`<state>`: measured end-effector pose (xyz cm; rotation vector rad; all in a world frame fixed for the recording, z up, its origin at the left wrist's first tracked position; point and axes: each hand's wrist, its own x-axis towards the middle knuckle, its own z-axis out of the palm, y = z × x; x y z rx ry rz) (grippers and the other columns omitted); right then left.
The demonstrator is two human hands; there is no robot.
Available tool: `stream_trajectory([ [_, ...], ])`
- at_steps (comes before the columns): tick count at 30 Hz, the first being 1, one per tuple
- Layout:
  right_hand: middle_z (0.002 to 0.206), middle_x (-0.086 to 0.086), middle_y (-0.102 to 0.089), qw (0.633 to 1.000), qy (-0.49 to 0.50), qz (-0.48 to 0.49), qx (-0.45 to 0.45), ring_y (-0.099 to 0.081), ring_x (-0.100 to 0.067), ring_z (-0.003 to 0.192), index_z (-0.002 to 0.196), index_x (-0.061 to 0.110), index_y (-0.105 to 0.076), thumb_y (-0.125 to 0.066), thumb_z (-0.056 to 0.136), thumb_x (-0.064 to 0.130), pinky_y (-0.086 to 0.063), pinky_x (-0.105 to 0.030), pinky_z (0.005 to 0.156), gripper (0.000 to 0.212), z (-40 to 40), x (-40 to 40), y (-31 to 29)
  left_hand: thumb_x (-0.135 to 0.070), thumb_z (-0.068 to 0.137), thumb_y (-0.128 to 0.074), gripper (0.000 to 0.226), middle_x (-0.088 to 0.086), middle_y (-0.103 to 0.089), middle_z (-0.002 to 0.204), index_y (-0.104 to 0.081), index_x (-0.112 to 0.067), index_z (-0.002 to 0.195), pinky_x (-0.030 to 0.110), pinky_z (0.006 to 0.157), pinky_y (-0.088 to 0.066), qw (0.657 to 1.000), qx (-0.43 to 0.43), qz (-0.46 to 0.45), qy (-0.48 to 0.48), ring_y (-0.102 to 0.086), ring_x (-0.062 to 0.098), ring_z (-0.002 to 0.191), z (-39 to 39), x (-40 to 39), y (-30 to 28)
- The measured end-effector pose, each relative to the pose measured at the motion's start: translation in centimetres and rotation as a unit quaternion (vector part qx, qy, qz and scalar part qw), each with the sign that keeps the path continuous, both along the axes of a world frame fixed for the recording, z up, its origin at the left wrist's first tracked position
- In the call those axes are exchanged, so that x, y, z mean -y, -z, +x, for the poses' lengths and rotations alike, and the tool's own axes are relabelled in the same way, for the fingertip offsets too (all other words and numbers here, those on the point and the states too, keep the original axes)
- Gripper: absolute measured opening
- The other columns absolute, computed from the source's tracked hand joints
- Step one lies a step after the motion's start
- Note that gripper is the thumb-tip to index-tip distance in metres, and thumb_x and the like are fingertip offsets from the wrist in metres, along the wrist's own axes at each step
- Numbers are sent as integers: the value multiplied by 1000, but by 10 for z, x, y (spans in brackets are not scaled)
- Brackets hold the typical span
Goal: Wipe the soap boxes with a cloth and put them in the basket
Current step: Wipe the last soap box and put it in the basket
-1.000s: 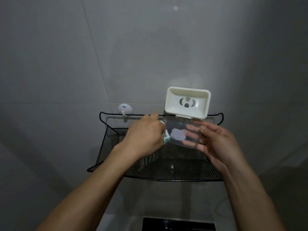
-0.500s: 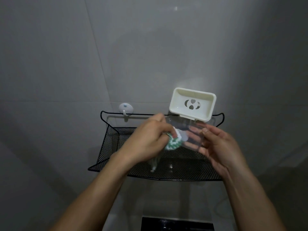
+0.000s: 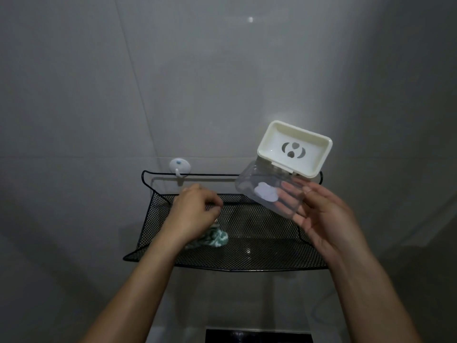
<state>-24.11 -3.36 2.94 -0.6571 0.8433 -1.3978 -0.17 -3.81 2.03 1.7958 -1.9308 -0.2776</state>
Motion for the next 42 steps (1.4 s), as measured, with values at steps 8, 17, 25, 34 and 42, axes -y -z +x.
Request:
stream_trajectory([
  [8,118,-23,-70,997,-42,-24,56,-70,-34,108,111,0,-60,-50,96,-5,-57,-46,89,19,17,-7,-2,-20,92,-67,22,17,-75,95,-61,-3,104,45,85,-57,838,-536,98,16,-72,32,92,-49,-20,-21],
  [17,107,-20,-74,998,-56,21,-14,-74,-28,95,104,2,-63,-73,69,9,-62,-43,78,37,7,-11,5,-7,95,-57,13,16,-73,79,-69,-4,96,33,53,-61,831,-553,62,-3,-72,27,59,-15,17,-45],
  [25,102,-15,-75,988,-117,13,-99,-75,-30,84,121,9,-63,-71,80,16,-61,-43,66,43,16,-9,3,-21,97,-58,22,-1,-63,67,-78,-14,99,16,41,-43,906,-410,87,60,-59,7,46,25,42,-57],
  [34,93,-18,-71,990,-87,-26,-106,-74,-27,79,122,22,-67,-59,90,-4,-61,-40,62,43,47,-3,5,-34,92,-67,44,6,-73,87,-53,-30,133,40,61,-60,870,-491,41,24,-69,19,68,57,17,-37],
  [42,107,-16,-73,971,-173,-87,-140,-74,-29,89,134,35,-56,-57,85,-16,-61,-39,68,70,91,3,-1,-2,94,-60,56,0,-64,75,-45,-30,141,31,48,-48,871,-486,-65,38,-55,19,53,69,-42,-6],
])
